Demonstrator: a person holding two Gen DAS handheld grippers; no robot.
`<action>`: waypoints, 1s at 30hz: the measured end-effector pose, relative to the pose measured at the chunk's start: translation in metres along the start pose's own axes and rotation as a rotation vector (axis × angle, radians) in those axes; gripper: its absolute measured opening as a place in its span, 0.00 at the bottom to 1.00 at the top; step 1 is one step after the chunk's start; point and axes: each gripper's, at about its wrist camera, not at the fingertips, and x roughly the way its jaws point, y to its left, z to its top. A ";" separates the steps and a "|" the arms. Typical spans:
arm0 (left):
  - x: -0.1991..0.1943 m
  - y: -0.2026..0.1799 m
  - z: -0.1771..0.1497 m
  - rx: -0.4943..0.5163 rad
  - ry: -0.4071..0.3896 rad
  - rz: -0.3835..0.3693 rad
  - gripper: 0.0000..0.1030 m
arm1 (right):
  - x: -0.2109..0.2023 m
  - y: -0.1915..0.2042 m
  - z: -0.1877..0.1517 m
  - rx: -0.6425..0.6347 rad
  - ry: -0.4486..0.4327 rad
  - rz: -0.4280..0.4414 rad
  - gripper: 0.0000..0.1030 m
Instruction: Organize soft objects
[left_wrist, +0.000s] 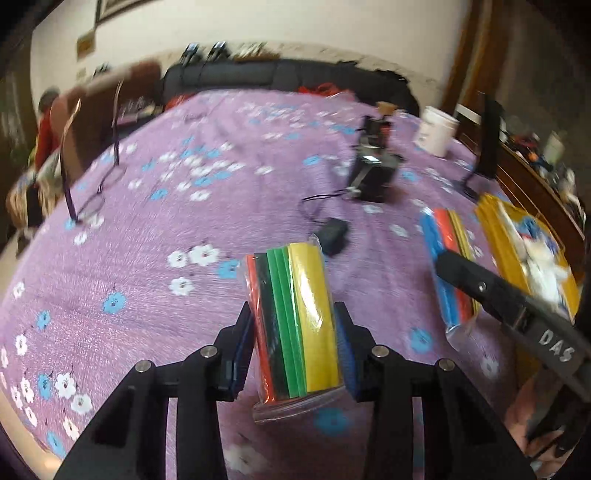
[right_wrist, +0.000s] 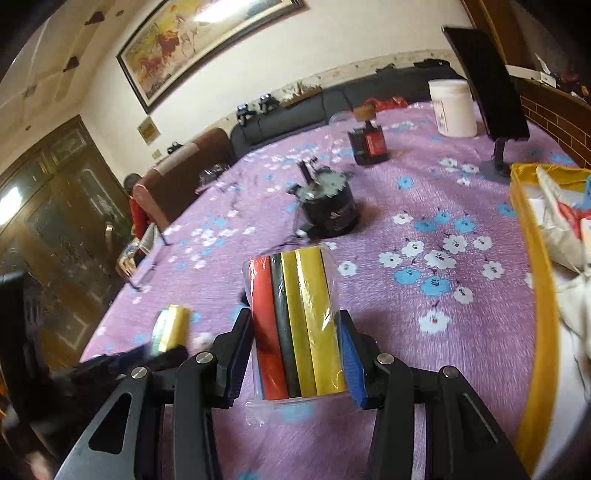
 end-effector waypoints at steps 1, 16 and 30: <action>-0.005 -0.008 -0.003 0.025 -0.018 -0.002 0.38 | -0.009 0.005 -0.001 -0.018 -0.015 -0.015 0.48; -0.047 -0.061 -0.024 0.138 -0.111 -0.027 0.39 | -0.074 -0.014 -0.034 0.009 -0.045 -0.079 0.48; -0.055 -0.124 -0.026 0.212 -0.083 -0.138 0.39 | -0.154 -0.097 -0.030 0.188 -0.167 -0.142 0.47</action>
